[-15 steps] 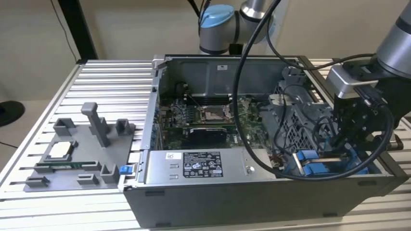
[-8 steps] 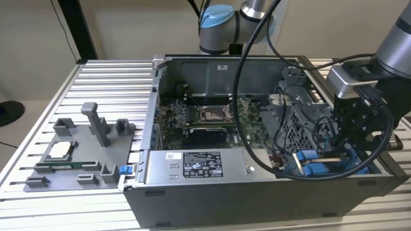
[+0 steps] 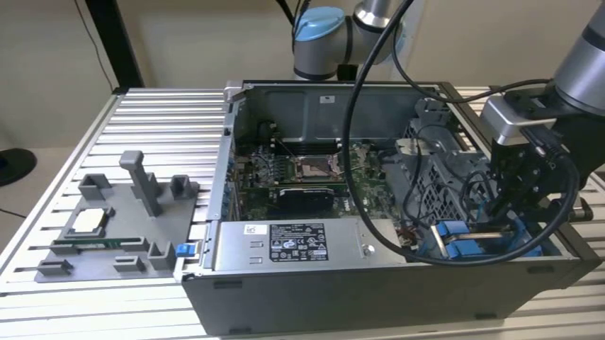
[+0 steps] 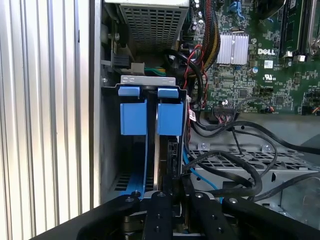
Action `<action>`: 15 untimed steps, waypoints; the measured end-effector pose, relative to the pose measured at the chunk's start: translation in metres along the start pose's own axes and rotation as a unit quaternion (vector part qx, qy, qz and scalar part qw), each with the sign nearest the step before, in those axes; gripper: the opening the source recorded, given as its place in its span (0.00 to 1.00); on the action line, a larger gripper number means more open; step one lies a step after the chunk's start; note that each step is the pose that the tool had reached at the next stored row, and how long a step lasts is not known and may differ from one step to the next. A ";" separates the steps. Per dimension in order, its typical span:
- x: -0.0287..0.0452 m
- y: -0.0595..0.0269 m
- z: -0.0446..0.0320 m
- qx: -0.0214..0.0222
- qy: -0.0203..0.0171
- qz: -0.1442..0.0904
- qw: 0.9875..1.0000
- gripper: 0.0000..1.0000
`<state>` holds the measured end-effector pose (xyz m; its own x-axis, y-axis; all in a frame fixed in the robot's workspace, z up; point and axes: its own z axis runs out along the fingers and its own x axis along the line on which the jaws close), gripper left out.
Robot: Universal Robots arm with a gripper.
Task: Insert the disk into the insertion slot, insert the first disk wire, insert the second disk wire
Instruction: 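Insert the first disk wire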
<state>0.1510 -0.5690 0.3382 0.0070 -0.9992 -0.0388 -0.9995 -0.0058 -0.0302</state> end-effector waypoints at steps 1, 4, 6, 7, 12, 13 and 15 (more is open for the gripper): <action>0.0000 0.0000 0.0005 0.000 0.000 0.000 1.000 0.00; 0.0000 0.0000 0.0015 0.000 -0.001 0.000 1.000 0.00; 0.0001 0.0001 0.0022 0.000 -0.001 0.000 1.000 0.00; 0.0000 0.0000 0.0019 0.000 -0.001 0.000 1.000 0.00; 0.0002 0.0001 0.0034 0.000 0.000 0.000 1.000 0.00; 0.0002 0.0001 0.0047 0.000 0.000 0.000 1.000 0.00; 0.0003 0.0002 0.0081 0.000 0.000 0.000 1.000 0.00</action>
<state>0.1510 -0.5690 0.3301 0.0070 -0.9992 -0.0382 -0.9995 -0.0059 -0.0295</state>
